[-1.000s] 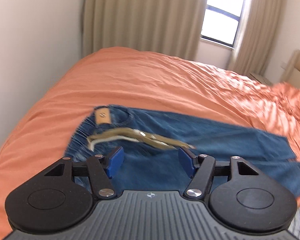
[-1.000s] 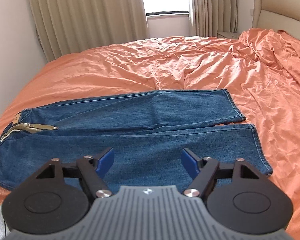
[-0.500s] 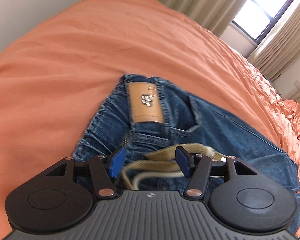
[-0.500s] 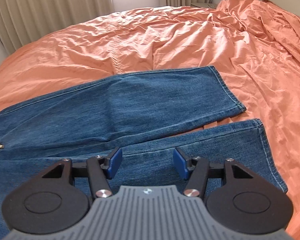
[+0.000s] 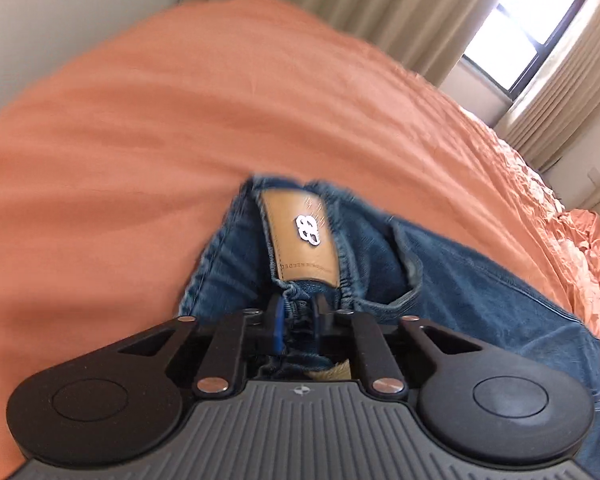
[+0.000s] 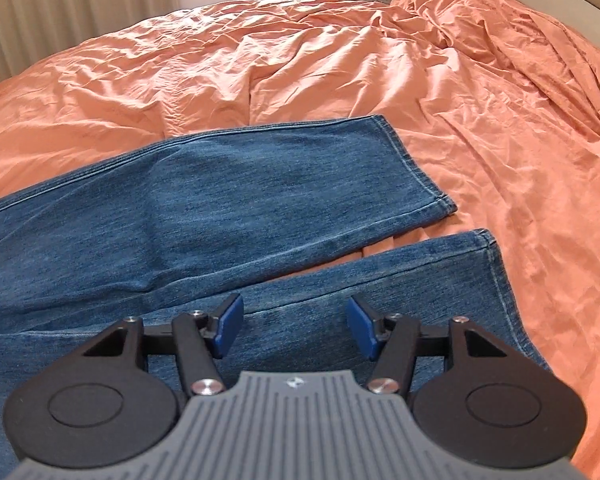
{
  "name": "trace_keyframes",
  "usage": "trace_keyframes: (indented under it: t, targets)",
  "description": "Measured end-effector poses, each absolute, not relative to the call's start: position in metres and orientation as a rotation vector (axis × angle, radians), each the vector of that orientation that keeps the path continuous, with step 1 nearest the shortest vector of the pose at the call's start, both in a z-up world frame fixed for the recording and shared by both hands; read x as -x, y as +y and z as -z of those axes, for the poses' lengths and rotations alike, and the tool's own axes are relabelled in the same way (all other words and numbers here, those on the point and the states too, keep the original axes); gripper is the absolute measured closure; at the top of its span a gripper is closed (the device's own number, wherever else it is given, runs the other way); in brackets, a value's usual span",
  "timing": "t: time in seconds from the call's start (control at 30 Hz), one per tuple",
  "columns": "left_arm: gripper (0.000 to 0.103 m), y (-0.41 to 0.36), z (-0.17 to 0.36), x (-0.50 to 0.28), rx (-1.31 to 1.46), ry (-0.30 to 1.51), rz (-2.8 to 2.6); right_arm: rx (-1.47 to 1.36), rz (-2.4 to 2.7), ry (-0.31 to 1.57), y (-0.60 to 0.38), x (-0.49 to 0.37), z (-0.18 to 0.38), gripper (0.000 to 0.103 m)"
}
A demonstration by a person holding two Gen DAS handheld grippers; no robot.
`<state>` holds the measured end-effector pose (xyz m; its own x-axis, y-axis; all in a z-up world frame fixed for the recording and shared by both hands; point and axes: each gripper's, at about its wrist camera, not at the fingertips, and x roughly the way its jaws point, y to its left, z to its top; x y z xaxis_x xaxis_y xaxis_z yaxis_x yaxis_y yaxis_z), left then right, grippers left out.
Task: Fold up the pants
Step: 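Grasp the jeans waistband with the left tool while the right tool grasps a leg hem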
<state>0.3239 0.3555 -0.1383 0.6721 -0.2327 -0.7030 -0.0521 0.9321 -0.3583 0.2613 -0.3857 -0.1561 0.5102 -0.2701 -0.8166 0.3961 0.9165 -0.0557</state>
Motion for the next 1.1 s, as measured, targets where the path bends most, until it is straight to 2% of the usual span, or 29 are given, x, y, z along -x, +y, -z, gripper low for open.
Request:
trace_keyframes:
  t: [0.13,0.2,0.33,0.53,0.63,0.67,0.7,0.83,0.97,1.1]
  targets:
    - [0.092,0.330,0.083,-0.305,0.215,0.714,0.039,-0.124,0.432,0.942,-0.396,-0.258,0.149,0.048]
    - [0.092,0.318,0.073,-0.306,0.096,0.711,-0.010,-0.116,0.436,0.935,-0.400,-0.255,0.146,0.048]
    - [0.092,0.317,0.107,-0.334,0.012,0.816,-0.105,-0.127,0.435,0.936,-0.412,-0.250,0.143,0.048]
    - [0.091,0.311,0.166,-0.359,0.037,0.918,-0.198,-0.194,0.424,0.943,-0.448,-0.251,0.142,0.048]
    - [0.088,0.309,0.165,-0.362,0.021,0.926,-0.208,-0.247,0.416,0.916,-0.476,-0.260,0.141,0.047]
    - [0.086,0.307,0.163,-0.361,0.006,0.930,-0.210,-0.266,0.411,0.906,-0.484,-0.267,0.142,0.044]
    - [0.080,0.305,0.161,-0.362,-0.008,0.937,-0.217,-0.285,0.408,0.895,-0.492,-0.274,0.143,0.043]
    - [0.068,0.307,0.141,-0.363,-0.001,0.930,-0.234,-0.387,0.381,0.877,-0.525,-0.315,0.154,0.041]
    - [0.068,0.307,0.120,-0.372,0.010,0.877,-0.276,-0.450,0.367,0.863,-0.553,-0.361,0.170,0.041]
    - [0.069,0.292,0.125,-0.395,0.085,0.880,-0.209,-0.446,0.360,0.855,-0.575,-0.407,0.185,0.043]
